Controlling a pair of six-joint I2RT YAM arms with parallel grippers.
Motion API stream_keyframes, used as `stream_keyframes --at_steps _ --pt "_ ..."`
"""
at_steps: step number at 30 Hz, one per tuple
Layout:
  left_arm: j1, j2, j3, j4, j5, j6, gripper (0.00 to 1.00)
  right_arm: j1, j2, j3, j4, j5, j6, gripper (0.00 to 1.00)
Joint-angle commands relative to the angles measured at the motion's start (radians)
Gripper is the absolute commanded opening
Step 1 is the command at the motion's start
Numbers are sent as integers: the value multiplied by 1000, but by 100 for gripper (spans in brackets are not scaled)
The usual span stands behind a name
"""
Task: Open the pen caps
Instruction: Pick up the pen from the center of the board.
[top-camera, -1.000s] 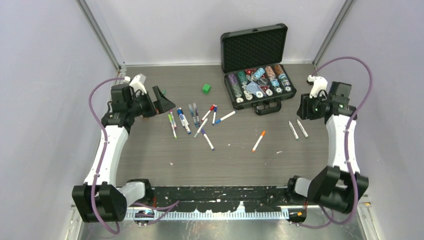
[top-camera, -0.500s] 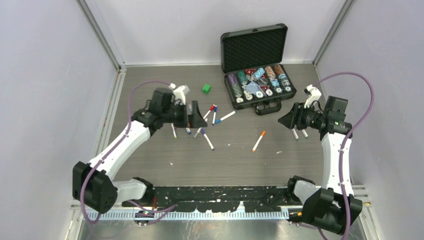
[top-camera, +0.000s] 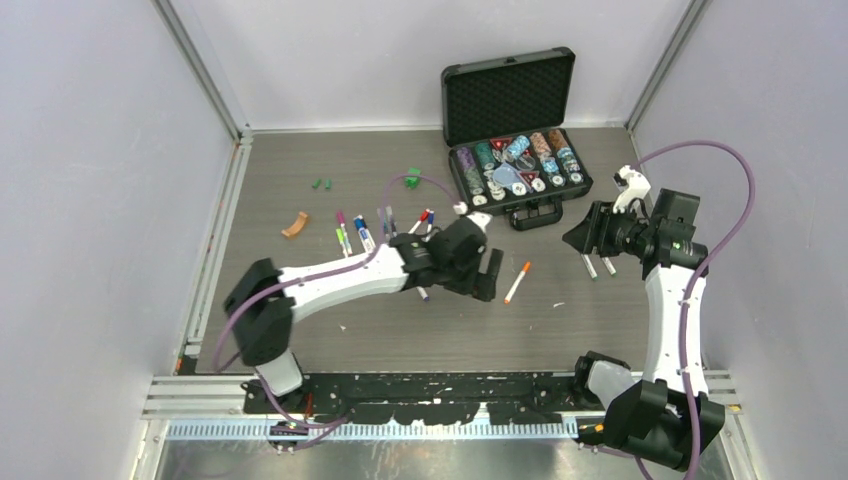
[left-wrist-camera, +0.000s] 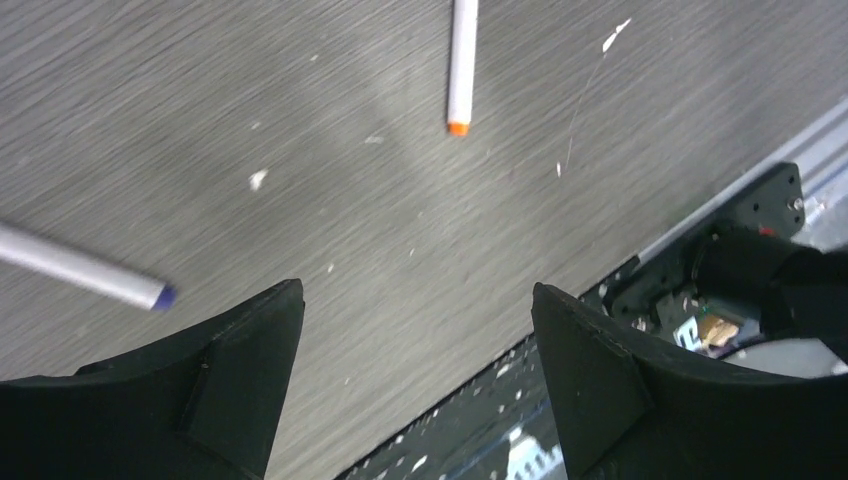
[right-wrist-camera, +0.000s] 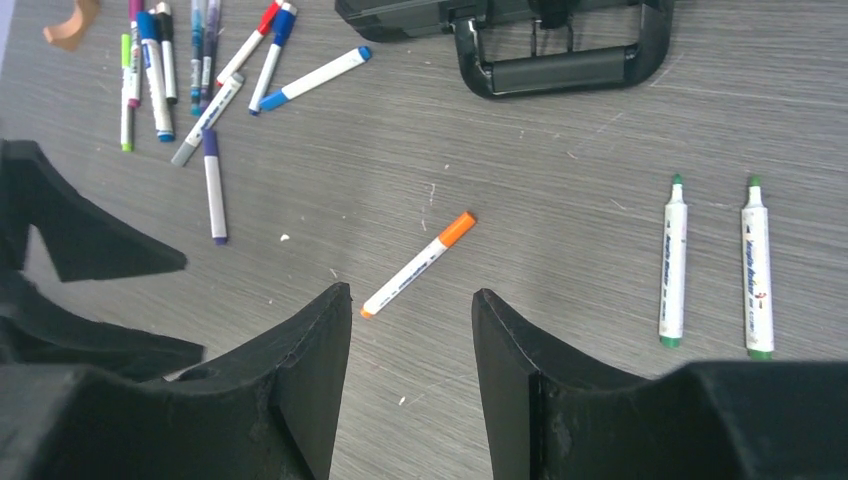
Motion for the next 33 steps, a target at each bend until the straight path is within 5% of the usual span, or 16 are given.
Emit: stream_keyframes --at_steps 1,12,33 --pt "-64 162 174 -70 -118 -83 85 -5 -10 47 10 59 30 53" --pt "-164 509 538 -255 -246 -129 74 -12 -11 52 21 115 56 54" --pt "-166 820 987 -431 -339 12 51 -14 -11 50 20 90 52 54"
